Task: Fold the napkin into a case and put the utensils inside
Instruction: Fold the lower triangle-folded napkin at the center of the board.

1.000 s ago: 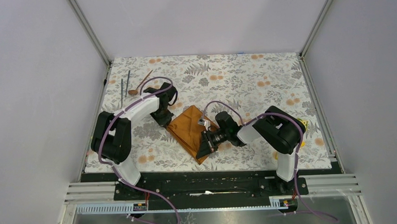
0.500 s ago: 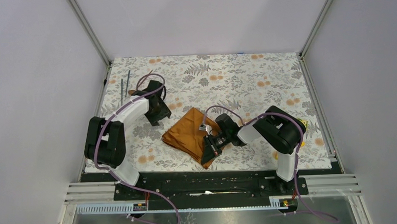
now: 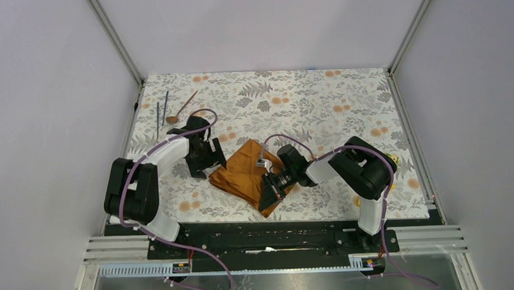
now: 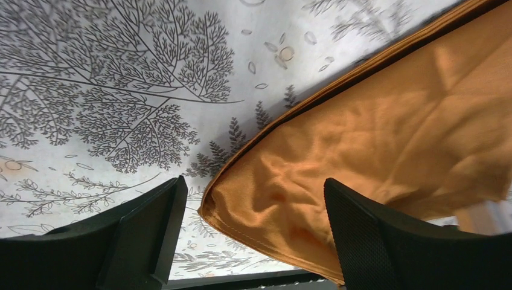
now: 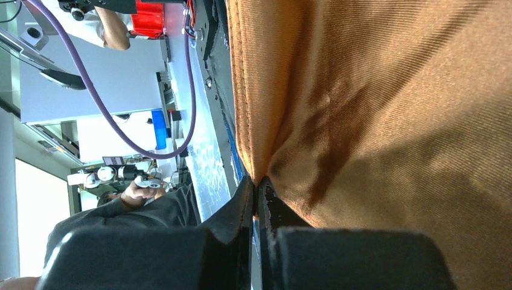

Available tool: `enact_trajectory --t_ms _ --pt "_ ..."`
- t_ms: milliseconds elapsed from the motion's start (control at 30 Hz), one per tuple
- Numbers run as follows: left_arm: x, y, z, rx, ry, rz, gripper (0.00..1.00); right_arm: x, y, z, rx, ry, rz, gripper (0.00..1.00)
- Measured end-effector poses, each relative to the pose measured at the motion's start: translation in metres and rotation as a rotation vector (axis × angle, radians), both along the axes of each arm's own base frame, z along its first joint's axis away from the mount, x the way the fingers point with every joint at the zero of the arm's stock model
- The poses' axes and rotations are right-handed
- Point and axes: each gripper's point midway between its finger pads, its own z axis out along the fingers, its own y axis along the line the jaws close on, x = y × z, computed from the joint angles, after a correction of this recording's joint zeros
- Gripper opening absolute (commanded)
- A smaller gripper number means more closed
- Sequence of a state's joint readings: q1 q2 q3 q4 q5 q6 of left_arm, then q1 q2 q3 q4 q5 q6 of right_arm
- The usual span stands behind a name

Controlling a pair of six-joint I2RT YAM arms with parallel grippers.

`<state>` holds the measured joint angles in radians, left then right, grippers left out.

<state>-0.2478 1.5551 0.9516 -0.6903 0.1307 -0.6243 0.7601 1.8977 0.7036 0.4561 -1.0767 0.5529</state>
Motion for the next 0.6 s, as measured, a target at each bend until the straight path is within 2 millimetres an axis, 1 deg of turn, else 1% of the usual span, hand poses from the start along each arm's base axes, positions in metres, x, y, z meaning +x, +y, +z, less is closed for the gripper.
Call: enact_trajectory --t_ms 133,267,367,467,600 --pt "-0.011 0.004 -0.014 0.022 0.055 -0.030 0.85 0.000 0.000 0.003 0.009 -0.006 0.005 0.00" --pt "-0.015 0.005 -0.019 0.025 0.065 -0.032 0.79 0.000 0.001 0.005 0.014 -0.011 0.007 0.00" --pt "-0.015 0.002 -0.022 0.006 0.059 -0.034 0.77 0.000 0.001 0.005 0.016 -0.013 0.009 0.00" --pt "-0.011 -0.002 -0.022 -0.015 0.046 -0.036 0.72 0.000 0.000 0.005 0.015 -0.013 0.009 0.00" --pt "-0.006 -0.005 -0.022 -0.026 0.036 -0.040 0.61 0.000 0.000 0.008 0.021 -0.020 0.011 0.00"
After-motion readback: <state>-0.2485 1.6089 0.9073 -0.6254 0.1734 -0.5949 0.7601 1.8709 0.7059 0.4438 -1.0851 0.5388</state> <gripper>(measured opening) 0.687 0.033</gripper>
